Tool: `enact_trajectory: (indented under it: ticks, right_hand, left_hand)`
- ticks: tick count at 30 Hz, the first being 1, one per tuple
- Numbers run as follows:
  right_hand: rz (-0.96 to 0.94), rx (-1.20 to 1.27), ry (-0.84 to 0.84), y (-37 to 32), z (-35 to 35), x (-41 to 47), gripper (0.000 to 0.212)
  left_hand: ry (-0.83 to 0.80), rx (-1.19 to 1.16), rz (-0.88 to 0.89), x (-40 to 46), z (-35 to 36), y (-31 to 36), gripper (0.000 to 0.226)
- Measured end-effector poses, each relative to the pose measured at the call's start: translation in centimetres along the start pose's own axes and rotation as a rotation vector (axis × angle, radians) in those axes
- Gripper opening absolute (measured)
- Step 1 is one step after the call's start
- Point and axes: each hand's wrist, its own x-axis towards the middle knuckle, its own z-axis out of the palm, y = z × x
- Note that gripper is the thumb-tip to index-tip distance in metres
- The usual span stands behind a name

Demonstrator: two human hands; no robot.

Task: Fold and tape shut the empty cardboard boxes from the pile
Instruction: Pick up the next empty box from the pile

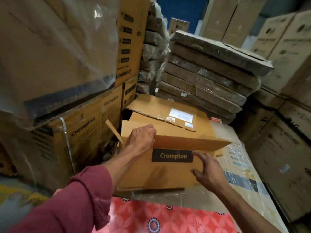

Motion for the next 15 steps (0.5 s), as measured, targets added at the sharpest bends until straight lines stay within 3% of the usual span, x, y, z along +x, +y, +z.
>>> enact_trajectory:
  ticks: [4,8,11,15]
  right_hand:
    - [-0.042,0.025,0.139,-2.4,-3.4,-3.8,0.097]
    - [-0.209,-0.108,0.034,-4.7,-4.4,-9.9,0.109]
    - [-0.317,-0.213,-0.112,-7.0,-3.8,-15.4,0.098]
    - [-0.429,-0.178,-0.330,-10.5,-2.3,-22.8,0.058]
  left_hand:
    - [0.026,0.021,-0.015,-7.6,-6.3,0.1,0.010]
    - [-0.022,-0.008,-0.030,-18.7,-10.0,1.3,0.013]
    - [-0.072,-0.036,-0.102,-26.7,-11.4,2.4,0.021]
    - [-0.125,-0.056,-0.223,-35.7,-12.5,2.9,0.020]
